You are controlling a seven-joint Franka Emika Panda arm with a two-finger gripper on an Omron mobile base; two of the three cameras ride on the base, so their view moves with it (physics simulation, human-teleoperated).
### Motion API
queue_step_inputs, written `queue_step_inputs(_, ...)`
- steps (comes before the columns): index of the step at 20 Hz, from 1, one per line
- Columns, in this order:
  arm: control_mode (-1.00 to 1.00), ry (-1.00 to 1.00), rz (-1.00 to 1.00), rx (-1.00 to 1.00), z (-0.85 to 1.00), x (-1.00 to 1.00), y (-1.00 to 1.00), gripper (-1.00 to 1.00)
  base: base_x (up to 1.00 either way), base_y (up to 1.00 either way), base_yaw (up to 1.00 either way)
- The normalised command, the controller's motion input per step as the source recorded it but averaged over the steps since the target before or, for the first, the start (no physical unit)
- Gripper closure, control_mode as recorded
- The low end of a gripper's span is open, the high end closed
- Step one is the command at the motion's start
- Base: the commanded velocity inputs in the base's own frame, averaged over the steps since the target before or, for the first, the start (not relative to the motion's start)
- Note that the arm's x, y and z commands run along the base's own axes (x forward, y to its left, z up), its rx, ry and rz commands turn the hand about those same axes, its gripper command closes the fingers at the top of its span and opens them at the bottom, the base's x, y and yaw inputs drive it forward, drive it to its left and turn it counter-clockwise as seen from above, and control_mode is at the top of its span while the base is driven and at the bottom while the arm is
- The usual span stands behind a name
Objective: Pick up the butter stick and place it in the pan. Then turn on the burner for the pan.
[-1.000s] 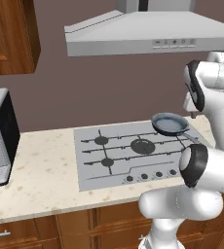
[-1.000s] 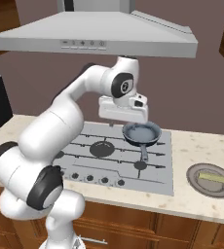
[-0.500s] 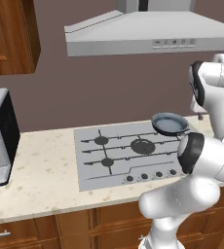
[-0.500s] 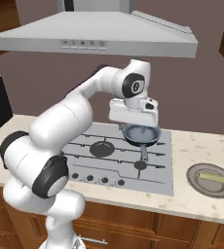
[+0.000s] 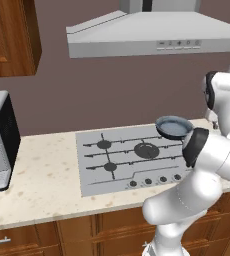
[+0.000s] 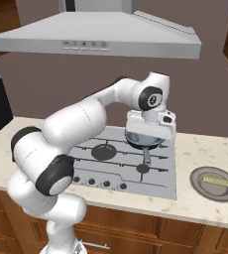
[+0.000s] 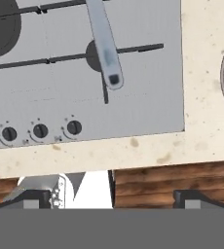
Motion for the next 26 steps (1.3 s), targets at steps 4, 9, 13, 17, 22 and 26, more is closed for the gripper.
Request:
queue_step_inputs(4,-1.0,0.0,-0.12,0.0,-0.31,0.0,-0.42,-1.0,0.0,0.0,0.0)
queue_step_inputs(9,-1.0,0.0,-0.19,0.0,-0.29,0.0,-0.44,-1.0,0.0,0.0,0.0)
queue_step_inputs(13,-1.0,0.0,-0.24,0.0,-0.29,0.06,-0.34,-1.0,0.0,0.0,0.0)
queue_step_inputs(17,-1.0,0.0,-0.25,0.0,-0.29,0.02,-0.45,-1.0,0.0,0.0,0.0)
queue_step_inputs(22,-1.0,0.0,-0.2,0.0,-0.27,0.0,-0.52,-1.0,0.0,0.0,0.0)
queue_step_inputs(26,-1.0,0.03,-0.19,0.0,-0.16,0.09,-0.48,-1.0,0.0,0.0,0.0)
